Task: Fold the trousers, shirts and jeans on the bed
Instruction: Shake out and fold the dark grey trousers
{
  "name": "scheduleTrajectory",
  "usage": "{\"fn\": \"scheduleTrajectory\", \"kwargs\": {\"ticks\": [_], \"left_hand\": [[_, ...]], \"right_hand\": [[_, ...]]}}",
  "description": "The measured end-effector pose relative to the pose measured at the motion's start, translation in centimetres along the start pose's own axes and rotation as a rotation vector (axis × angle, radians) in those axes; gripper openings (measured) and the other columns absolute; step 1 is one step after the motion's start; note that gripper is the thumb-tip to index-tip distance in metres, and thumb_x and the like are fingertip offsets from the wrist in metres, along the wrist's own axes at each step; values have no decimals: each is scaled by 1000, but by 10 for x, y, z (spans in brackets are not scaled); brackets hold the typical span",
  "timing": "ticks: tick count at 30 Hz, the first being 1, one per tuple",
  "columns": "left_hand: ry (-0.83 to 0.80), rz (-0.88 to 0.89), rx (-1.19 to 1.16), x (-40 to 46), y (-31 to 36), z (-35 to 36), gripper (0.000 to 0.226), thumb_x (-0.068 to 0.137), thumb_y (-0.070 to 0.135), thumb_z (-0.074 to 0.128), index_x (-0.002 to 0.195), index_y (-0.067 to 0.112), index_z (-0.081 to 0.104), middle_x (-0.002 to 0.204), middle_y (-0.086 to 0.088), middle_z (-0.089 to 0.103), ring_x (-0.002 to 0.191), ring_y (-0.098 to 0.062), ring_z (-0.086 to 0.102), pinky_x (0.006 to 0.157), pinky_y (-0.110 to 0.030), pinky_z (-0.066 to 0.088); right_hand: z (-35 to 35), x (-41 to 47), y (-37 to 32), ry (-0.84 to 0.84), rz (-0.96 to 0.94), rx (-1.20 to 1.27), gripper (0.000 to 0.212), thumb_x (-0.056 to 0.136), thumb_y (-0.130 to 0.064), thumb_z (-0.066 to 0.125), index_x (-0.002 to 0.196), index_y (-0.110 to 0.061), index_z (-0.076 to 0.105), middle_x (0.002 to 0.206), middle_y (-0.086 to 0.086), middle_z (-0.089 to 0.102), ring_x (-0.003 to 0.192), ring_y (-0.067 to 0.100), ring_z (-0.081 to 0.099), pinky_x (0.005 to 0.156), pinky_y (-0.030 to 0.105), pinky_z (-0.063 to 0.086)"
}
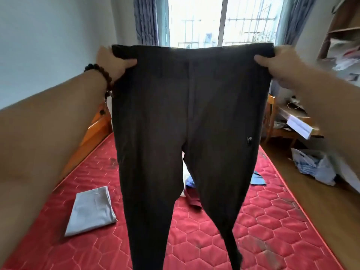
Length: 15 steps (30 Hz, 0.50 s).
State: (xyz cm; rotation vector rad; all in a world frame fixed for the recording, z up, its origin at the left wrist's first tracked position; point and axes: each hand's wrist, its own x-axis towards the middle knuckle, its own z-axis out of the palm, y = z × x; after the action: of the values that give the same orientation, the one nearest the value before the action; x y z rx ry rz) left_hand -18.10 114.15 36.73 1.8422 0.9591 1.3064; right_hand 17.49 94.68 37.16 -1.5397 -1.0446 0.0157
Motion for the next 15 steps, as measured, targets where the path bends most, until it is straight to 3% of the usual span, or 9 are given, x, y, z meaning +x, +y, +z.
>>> {"fn": "scheduleTrajectory", "kwargs": {"ticks": [2,5,9,12,15], "left_hand": [[-51,-51,-97,4,-7,-12,54,80,24,75,127,6,56,125,-9,61,114,-24,59,99,-42,48],[-156,-108,-248,8,-20,-29,52,77,24,76,124,9,59,120,-4,64,110,-21,61,98,-41,49],[-319,-178,-461,10,-30,-36,38,81,25,69,116,11,63,113,-3,70,105,-20,66,86,-34,56],[-301,-339,-481,12,-33,-18,33,92,22,60,120,5,60,122,-10,64,113,-23,62,94,-35,51],[-97,-424,-110,6,-28,15,51,93,38,58,128,1,55,129,-15,58,117,-30,56,92,-32,45]], "right_hand": [[1,-1,-2,-75,30,163,28,88,-21,68,113,-10,66,103,0,71,89,12,69,73,26,55],[-3,1,1,-159,71,349,32,84,-26,72,113,-12,67,115,4,69,105,20,67,89,33,54],[-6,1,7,-202,159,505,46,71,-36,82,109,-13,69,117,8,69,107,24,66,87,36,54],[14,-4,12,-43,295,470,26,76,-25,80,95,-10,71,99,8,74,90,23,71,87,41,55],[47,-12,10,201,448,345,29,76,-32,78,92,-11,66,90,6,69,81,23,67,79,39,56]]}}
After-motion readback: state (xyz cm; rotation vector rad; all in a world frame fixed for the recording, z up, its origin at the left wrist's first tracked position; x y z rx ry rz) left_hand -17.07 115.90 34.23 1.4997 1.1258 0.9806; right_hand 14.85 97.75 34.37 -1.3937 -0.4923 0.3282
